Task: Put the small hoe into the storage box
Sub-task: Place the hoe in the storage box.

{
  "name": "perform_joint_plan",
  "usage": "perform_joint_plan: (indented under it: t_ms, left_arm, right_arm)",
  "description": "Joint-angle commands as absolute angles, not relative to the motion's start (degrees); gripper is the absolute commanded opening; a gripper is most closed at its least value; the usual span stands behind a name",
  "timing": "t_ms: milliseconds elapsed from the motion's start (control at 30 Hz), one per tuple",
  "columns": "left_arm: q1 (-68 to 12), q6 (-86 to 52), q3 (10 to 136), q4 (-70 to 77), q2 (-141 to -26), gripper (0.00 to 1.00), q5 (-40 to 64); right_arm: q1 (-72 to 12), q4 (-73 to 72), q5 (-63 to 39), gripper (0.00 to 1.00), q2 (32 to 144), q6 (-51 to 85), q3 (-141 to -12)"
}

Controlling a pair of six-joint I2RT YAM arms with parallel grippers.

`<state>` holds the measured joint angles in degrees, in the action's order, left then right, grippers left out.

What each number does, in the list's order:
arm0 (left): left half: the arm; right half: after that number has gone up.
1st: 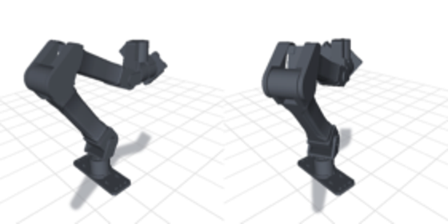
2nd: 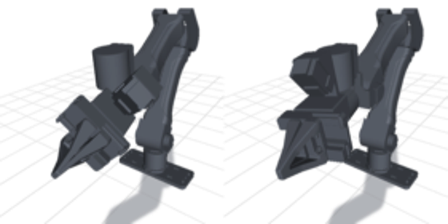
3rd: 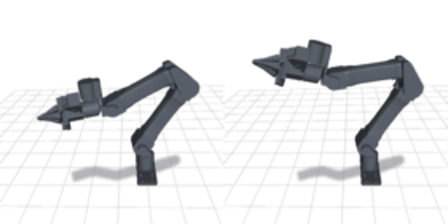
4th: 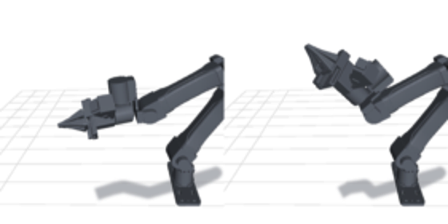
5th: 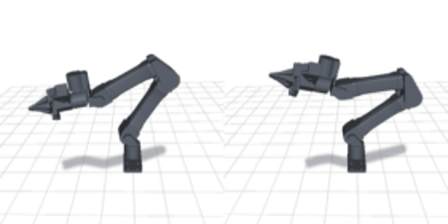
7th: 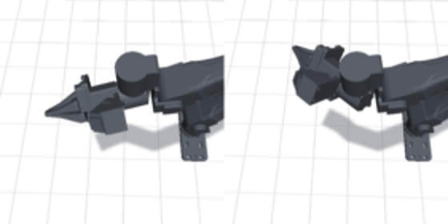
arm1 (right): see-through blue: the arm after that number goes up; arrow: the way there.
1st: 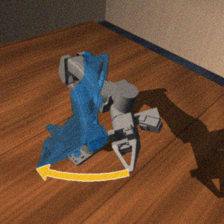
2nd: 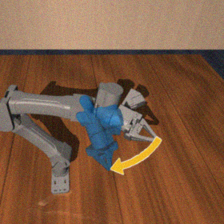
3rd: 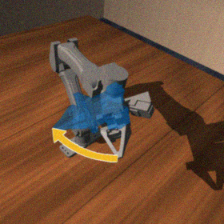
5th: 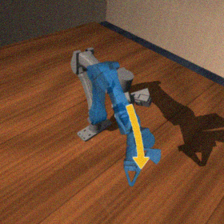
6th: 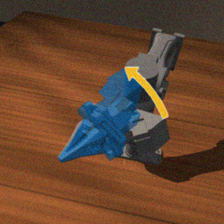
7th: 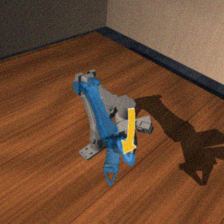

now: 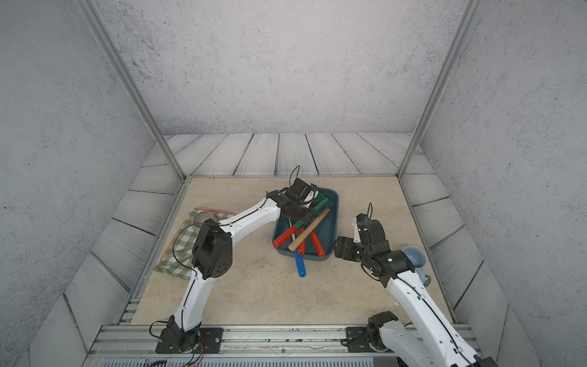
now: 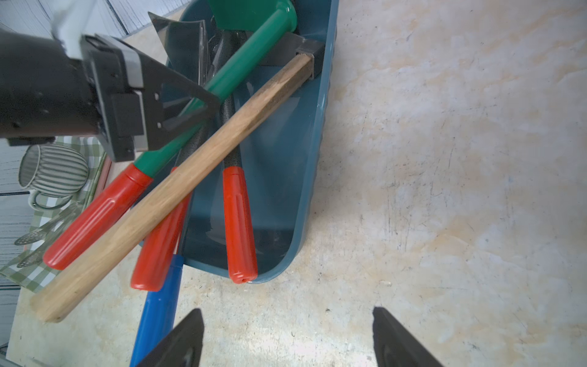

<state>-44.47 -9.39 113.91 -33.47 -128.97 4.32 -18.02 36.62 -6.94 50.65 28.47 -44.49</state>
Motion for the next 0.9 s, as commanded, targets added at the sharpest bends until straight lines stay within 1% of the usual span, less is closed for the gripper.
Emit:
perform_joint_plan:
  t_ms: [0,267,567,867]
  left_arm:
    - [-44.29,-7.35,111.24,-29.3,-125.08,0.0,4.44]
    - [-44.28,-7.08,108.31,-27.78,-124.25,0.0,5.98]
    - [-44.82,-5.28,100.04,-24.28,-118.31,0.0,6.11]
    - [-44.74,-5.85,102.48,-25.37,-120.95,0.0,5.71]
  right_arm:
    - [-17.69,37.4,-6.68,0.84,50.27,27.77,-43.75]
    - [-17.72,37.53,-6.68,0.84,50.3,27.78,-43.79]
    - [-17.72,36.81,-7.46,0.84,51.24,27.99,-43.7]
    - [-17.72,36.72,-7.47,0.84,50.98,27.95,-43.65]
